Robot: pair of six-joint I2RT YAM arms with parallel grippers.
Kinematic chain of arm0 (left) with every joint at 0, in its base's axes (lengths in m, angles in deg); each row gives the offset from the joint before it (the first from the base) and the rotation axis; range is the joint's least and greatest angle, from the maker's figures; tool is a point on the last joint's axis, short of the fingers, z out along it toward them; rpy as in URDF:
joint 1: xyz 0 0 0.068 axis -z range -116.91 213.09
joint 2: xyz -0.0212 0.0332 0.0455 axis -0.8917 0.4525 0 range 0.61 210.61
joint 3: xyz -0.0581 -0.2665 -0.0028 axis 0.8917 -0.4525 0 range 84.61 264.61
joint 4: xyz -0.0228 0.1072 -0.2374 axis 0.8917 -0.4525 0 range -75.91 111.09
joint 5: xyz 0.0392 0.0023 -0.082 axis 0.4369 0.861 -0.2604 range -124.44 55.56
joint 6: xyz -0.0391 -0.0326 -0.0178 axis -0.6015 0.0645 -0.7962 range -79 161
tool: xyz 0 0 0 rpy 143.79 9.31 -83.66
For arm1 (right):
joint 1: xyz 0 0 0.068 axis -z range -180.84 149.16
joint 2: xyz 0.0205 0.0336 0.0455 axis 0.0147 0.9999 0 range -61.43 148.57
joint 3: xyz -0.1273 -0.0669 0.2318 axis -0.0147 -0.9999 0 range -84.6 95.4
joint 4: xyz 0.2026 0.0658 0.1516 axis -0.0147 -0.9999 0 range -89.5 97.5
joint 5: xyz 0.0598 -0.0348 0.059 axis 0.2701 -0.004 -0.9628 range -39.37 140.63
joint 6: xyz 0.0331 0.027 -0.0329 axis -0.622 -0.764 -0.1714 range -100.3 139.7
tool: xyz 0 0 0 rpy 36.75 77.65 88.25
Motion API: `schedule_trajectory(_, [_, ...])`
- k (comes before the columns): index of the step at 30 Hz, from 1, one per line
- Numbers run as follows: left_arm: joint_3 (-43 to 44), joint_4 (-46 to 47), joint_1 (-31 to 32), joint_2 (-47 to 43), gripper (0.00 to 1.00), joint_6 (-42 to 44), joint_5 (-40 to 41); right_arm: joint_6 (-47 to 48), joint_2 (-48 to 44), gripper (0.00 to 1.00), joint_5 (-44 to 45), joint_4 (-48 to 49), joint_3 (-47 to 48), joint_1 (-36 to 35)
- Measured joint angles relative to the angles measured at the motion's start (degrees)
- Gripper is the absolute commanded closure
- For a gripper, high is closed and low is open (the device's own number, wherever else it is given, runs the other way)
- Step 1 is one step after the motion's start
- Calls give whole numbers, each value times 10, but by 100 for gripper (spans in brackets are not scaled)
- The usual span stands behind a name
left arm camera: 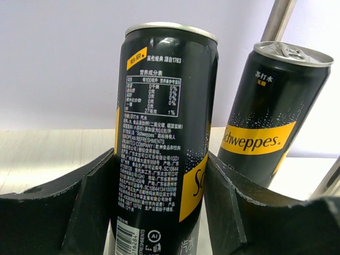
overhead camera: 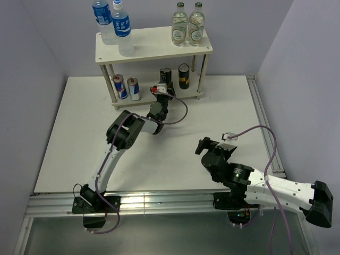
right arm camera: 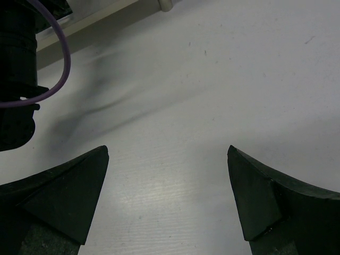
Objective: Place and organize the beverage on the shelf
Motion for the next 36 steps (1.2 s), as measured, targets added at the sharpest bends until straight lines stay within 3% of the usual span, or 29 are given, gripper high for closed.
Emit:
schedule_trajectory(8, [-73,-6,4,-51,100,-12,-3,0,-4,0,0,0,0,0])
schedule_trajectory(14, [-273,-80,20,-175,100,-27,-35,5,-33,0,0,2,0,0])
schedule_trajectory(18, [-401,-150,29,-304,100,-59,-76,41,-58,0,-26,29,0,0])
schedule_trajectory(22, [-451,-222,29,-499,100,-106,-154,118,-71,0,-139,97,0,-1])
schedule_trajectory(26, [-424,-349,29,-671,100,-170,-227,178,-65,0,-272,133,24,-1])
schedule_trajectory(30, [-409,-430,29,-769,100,-223,-309,224,-73,0,-386,165,66,-1])
schedule_trajectory(36, [-475,-524,30,-851,100,-270,-394,276,-72,0,-493,192,166,-1])
